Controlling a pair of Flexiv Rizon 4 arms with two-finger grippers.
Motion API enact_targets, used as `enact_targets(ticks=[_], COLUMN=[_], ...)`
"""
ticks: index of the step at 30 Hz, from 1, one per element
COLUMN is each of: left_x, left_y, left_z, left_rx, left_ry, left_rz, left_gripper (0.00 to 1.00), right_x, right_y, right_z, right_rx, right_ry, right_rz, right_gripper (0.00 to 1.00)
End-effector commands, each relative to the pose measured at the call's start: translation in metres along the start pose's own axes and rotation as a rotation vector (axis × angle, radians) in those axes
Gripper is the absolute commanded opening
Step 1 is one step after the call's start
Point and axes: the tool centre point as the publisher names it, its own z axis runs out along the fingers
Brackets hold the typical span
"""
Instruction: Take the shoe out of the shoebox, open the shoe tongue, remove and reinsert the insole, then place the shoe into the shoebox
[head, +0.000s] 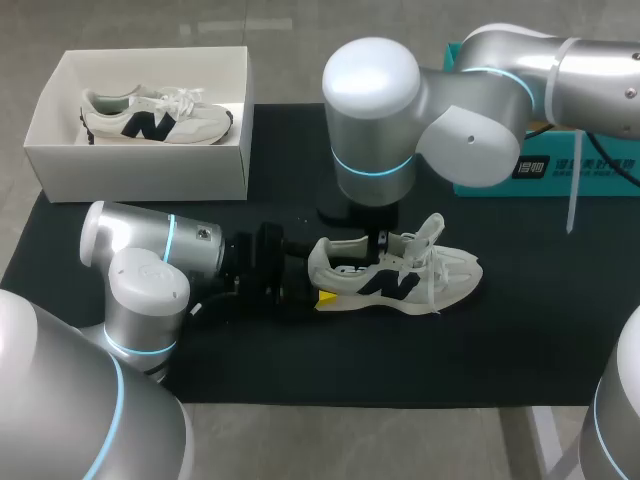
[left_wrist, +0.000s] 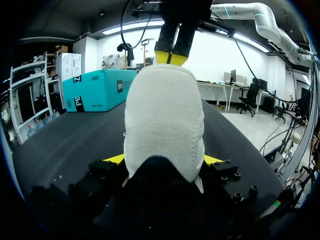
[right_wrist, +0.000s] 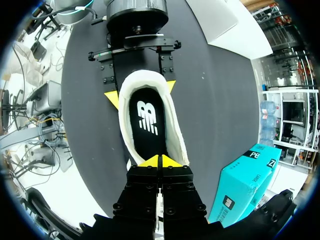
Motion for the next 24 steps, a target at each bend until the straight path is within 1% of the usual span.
enact_targets(ticks=[1,5,8,13,20,22,24], left_x=[0.0,0.0,0.0,0.0,0.0,0.0,0.0], left_y=[0.0,0.0,0.0,0.0,0.0,0.0,0.0], left_z=[0.0,0.0,0.0,0.0,0.0,0.0,0.0], left_rx=[0.001,0.001,0.001,0.001,0.001,0.001,0.001], left_ry=[-0.001,-0.001,-0.001,-0.001,-0.001,-0.001,-0.001], left_rz=[0.0,0.0,0.0,0.0,0.0,0.0,0.0], left_gripper=[0.0,0.0,0.0,0.0,0.0,0.0,0.0], right_x=[-0.004,-0.007,-0.006,-0.006,-0.011,-0.01,-0.003], right_y=[-0.001,0.001,0.001,-0.006,-0.013,-0.015,-0.017], right_z=[0.001,0.004,0.012,0.028,0.032,0.034,0.035], right_rx=[-0.002,0.0,0.004,0.02,0.034,0.033,0.037], right_ry=[0.002,0.004,0.013,0.034,0.045,0.057,0.07], right_rz=[-0.005,-0.01,-0.016,-0.019,-0.013,-0.009,-0.007], right_gripper=[0.0,0.0,0.0,0.0,0.0,0.0,0.0])
